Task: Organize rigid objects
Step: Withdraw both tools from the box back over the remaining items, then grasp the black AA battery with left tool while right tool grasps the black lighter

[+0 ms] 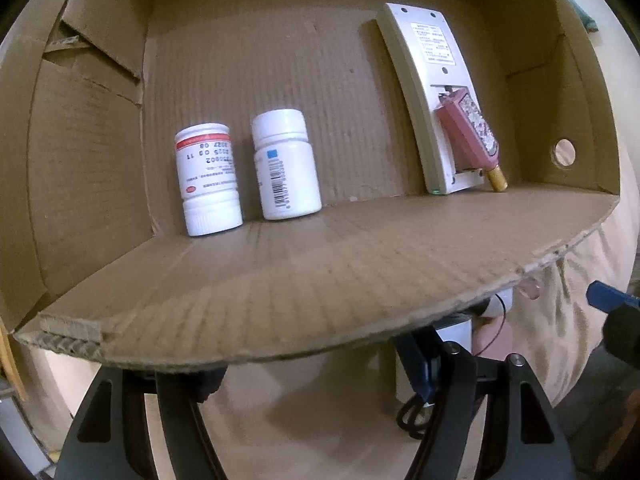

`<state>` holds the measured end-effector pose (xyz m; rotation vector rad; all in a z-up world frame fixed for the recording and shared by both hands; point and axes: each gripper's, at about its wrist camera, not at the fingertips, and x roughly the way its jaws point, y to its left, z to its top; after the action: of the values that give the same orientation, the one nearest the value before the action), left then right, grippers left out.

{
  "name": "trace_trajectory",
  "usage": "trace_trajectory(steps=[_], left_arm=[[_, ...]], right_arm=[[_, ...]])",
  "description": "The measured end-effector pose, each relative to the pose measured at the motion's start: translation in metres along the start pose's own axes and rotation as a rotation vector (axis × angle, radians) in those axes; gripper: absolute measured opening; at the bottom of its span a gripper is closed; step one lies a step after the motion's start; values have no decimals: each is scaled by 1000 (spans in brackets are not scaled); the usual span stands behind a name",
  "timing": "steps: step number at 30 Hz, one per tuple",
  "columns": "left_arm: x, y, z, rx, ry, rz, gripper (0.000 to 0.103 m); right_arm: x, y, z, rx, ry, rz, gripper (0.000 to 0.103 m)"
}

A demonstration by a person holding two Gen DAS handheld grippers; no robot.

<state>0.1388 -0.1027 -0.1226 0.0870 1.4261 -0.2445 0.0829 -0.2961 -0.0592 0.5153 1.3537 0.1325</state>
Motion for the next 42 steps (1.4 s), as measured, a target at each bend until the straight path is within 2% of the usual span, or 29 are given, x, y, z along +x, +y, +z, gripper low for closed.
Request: trace_trajectory(steps=[2, 5, 7, 9, 13, 16, 18, 19, 23, 26, 28, 30, 34, 38, 42], left_arm=[[1, -1, 4, -30, 9, -5, 70], [7, 5, 10, -81, 22, -29, 79], [9, 6, 16, -84, 33, -13, 77], [10, 1, 23, -66, 29, 44, 50], [7, 9, 31, -67, 37, 25, 40], [6, 12, 34, -54, 36, 7, 42], [4, 12, 36, -36, 47, -3, 54], [3, 12, 37, -28, 48, -7, 55], [2, -1, 37, 73, 60, 28, 56], [6, -8, 37, 116, 57, 58, 55], [7, -10, 39, 122, 47, 68, 50], [7, -14, 42, 135, 41, 81, 40], [5, -15, 44, 121, 46, 78, 40], [-13, -5, 34, 54, 64, 63, 39], [-52, 5, 17, -3, 2, 60, 39]], right_arm=[[0, -1, 0, 5, 2, -3, 103], [4, -2, -1, 13, 8, -7, 103], [6, -2, -1, 13, 10, -17, 103], [7, -4, -1, 23, 11, -20, 103], [6, -4, 1, 33, 3, -10, 103], [7, -3, 1, 20, 10, -10, 103], [8, -2, 0, 15, 14, -12, 103], [8, -2, 0, 15, 14, -12, 103], [4, -6, 0, 30, 7, -4, 103], [5, -7, 1, 34, 8, 0, 103], [6, -7, 1, 30, 10, 0, 103], [7, -6, 1, 18, 14, -7, 103], [8, -4, -1, 16, 21, -14, 103], [9, -2, -3, 16, 18, -13, 103], [8, 4, -8, -10, 24, 12, 103]])
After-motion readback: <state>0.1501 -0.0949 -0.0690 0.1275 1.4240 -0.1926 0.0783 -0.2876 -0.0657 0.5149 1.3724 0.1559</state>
